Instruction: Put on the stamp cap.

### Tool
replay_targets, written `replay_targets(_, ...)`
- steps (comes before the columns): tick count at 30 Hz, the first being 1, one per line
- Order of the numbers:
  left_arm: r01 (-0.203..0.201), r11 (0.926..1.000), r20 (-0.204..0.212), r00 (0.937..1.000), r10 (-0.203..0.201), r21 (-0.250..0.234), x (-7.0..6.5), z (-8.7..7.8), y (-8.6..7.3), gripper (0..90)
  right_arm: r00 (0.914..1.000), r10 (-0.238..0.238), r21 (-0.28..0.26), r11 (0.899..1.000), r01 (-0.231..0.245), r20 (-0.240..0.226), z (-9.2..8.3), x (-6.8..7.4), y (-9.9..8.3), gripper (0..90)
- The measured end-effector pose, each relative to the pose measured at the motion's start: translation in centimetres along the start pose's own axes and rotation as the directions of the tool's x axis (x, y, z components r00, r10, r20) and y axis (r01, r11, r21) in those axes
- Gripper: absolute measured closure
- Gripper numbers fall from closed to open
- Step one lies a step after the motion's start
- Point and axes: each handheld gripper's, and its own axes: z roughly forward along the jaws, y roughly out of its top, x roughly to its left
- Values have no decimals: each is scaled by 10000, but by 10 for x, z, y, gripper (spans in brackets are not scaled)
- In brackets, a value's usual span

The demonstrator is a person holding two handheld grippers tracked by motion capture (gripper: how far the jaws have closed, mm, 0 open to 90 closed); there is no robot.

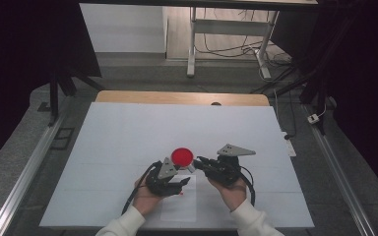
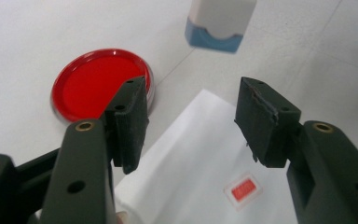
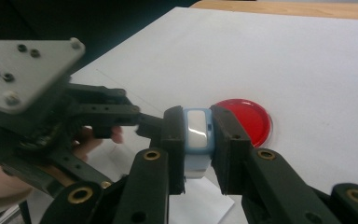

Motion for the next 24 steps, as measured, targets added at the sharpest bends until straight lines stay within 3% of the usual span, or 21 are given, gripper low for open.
replay_targets(5,266,9996,112,9996,-267,29,9,-21,-7,421,9998,-219,-39,9998,219,14,-2,-3,0,756)
replay_targets(13,750,9970,-41,9972,-751,-209,26,-57,-23,417,9986,-534,-59,9986,534,41,-4,-6,1,756)
replay_targets(24,998,9948,-368,9943,-1004,-193,43,-94,-50,407,9934,-1142,-31,9934,1142,129,-6,-10,1,756)
